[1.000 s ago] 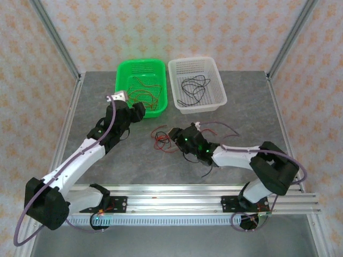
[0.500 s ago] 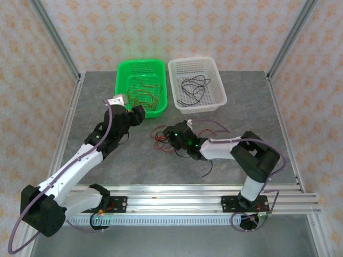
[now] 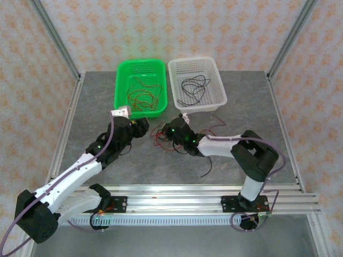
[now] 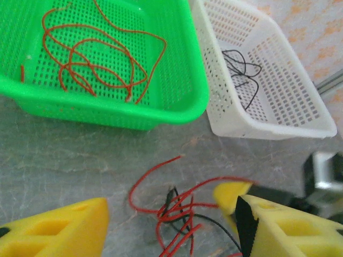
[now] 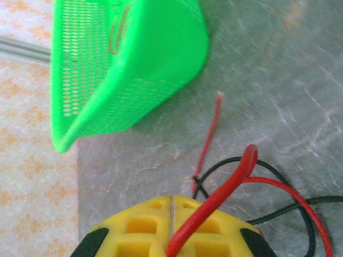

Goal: Untangle the cables

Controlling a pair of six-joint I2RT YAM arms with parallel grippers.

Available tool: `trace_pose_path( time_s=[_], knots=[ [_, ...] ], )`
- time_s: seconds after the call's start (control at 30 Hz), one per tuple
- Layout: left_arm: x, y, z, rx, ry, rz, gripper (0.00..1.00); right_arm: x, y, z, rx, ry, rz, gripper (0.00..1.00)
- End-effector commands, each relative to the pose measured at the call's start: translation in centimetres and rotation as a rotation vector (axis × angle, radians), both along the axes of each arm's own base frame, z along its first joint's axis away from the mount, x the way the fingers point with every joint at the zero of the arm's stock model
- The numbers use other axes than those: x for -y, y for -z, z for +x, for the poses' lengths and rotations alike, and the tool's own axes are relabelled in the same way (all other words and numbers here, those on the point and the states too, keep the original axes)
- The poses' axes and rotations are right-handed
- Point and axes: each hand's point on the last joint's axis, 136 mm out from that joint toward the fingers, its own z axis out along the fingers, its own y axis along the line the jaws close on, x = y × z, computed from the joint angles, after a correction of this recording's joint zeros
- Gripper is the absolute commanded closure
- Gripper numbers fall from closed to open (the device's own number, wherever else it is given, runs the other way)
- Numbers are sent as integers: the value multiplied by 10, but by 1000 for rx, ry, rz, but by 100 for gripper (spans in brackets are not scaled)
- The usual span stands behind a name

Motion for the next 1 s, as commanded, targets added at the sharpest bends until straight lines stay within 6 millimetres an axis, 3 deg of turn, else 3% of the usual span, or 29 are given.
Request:
trace_pose_path(
  time_s=[0.0,0.13,0.23,0.4,0.53,0.97],
  knots=[
    [1,14,-6,-2,-13,-21,37,-2,-56,-3,174,-77,-23,100],
    [13,44,-10,-41,18,-45,40,-3,-85,-13,232,-149,-40,100],
    [26,53,-12,-45,55,-44,41,-2,-97,-18,243,-180,-52,100],
    [45,41,-13,17,107,-40,41,0,-108,-24,246,-202,-47,100],
    [48,35,-13,58,114,-41,41,-2,-110,-27,240,-219,-22,100],
    [48,52,11,51,56,60,41,-6,-133,-36,260,-262,49,100]
  ],
)
